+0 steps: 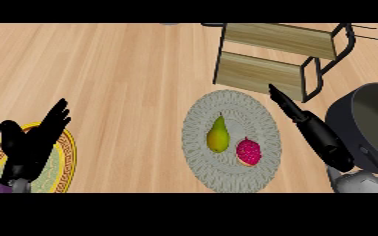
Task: Pick the cupcake from the placemat and place it in the tiered shelf
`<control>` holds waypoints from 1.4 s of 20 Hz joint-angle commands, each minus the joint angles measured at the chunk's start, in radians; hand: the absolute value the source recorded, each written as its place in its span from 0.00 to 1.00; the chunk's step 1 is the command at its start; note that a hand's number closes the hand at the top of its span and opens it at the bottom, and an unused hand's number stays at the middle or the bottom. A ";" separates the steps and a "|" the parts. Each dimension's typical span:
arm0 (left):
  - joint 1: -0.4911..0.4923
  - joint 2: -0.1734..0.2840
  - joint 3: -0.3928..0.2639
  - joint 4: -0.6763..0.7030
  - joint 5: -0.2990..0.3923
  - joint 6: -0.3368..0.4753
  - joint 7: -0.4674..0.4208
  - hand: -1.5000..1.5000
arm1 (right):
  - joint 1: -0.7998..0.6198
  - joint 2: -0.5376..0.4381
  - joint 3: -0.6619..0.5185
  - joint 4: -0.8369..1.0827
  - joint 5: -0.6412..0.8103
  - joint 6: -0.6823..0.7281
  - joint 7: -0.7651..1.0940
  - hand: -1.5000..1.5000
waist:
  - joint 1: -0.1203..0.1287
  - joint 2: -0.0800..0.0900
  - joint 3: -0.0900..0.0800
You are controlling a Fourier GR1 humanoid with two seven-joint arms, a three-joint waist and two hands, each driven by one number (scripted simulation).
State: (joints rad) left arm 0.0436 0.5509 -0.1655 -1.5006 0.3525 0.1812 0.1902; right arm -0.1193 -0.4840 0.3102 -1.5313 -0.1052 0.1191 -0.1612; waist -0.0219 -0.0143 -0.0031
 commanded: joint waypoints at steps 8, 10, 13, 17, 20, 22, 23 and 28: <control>-0.167 -0.154 -0.008 -0.123 -0.095 0.181 -0.080 0.50 | -0.232 0.210 0.084 0.077 -0.195 0.179 0.157 0.00 | 0.046 0.019 0.003; -0.172 -0.164 -0.022 -0.132 -0.125 0.199 -0.107 0.50 | -0.231 0.187 0.058 0.108 -0.367 0.358 0.107 0.00 | 0.052 0.023 0.005; -0.157 -0.146 0.025 -0.130 -0.083 0.165 -0.099 0.50 | -0.274 0.105 -0.010 0.194 -0.456 0.567 0.012 0.00 | 0.044 0.020 0.004; -0.100 -0.149 0.001 -0.174 -0.113 0.168 -0.102 0.50 | -0.374 -0.029 -0.035 0.190 -0.426 0.764 -0.002 0.00 | 0.043 0.016 0.004; -0.113 -0.175 -0.002 -0.116 -0.129 0.186 -0.136 0.50 | -0.454 -0.134 -0.001 0.052 -0.332 0.818 0.049 0.00 | 0.026 0.010 0.002; -0.123 -0.182 -0.002 -0.131 -0.136 0.200 -0.120 0.50 | -0.458 -0.159 0.009 0.021 -0.258 0.860 0.028 0.00 | 0.026 0.012 0.003; -0.107 -0.172 0.004 -0.147 -0.125 0.190 -0.109 0.50 | -0.478 -0.208 -0.011 0.006 -0.255 0.905 0.021 0.00 | 0.028 0.010 0.003; -0.115 -0.192 0.008 -0.123 -0.149 0.221 -0.124 0.50 | -0.510 -0.243 0.017 -0.260 0.021 0.795 0.051 0.00 | 0.008 0.005 0.004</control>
State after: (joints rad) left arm -0.0845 0.3785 -0.1551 -1.6321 0.2192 0.3816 0.0858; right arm -0.6001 -0.6719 0.3208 -1.6516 -0.2411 0.9101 -0.1063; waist -0.0054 -0.0072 0.0006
